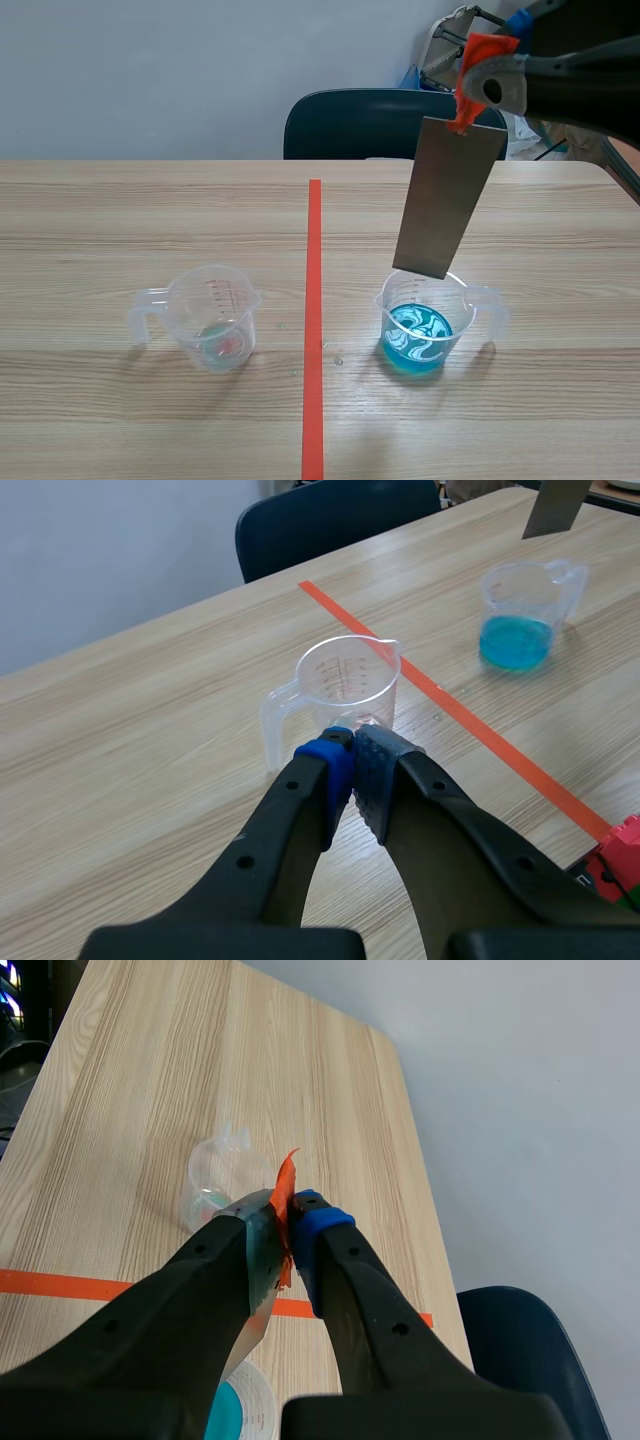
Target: Do the redox reaction experiment
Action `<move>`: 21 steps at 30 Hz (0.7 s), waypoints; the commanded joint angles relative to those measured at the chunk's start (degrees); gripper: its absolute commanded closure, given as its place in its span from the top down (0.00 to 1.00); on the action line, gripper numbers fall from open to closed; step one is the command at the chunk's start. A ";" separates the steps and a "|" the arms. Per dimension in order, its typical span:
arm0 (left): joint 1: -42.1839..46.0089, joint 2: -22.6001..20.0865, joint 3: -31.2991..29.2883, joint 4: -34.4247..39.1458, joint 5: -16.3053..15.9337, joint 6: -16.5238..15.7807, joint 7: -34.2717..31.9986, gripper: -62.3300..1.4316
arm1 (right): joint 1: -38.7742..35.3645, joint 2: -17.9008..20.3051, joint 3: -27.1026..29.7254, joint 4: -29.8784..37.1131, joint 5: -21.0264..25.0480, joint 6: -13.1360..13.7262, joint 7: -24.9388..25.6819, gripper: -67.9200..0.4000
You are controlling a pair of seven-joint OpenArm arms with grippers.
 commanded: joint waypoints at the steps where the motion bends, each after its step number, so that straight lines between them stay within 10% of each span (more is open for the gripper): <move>1: 0.09 0.94 -0.17 0.35 -0.37 -0.02 -1.01 0.07 | 0.66 0.17 0.66 0.33 0.81 0.35 1.07 0.01; 8: 0.09 1.92 -0.17 0.35 -0.37 0.17 -0.81 0.10 | 0.66 0.17 0.66 0.33 0.81 0.35 1.07 0.01; 11: 0.09 1.92 -0.17 0.35 -0.37 0.42 -0.59 0.37 | 0.66 0.17 0.66 0.33 0.81 0.35 1.07 0.01; 15: 0.09 2.14 -0.20 0.35 -0.70 0.37 1.03 1.00 | 0.66 0.17 0.66 0.33 0.81 0.35 1.05 0.01; 21: 0.09 2.56 -0.17 0.33 -0.81 0.37 2.25 1.00 | 0.66 0.17 0.66 0.33 0.81 0.35 1.07 0.01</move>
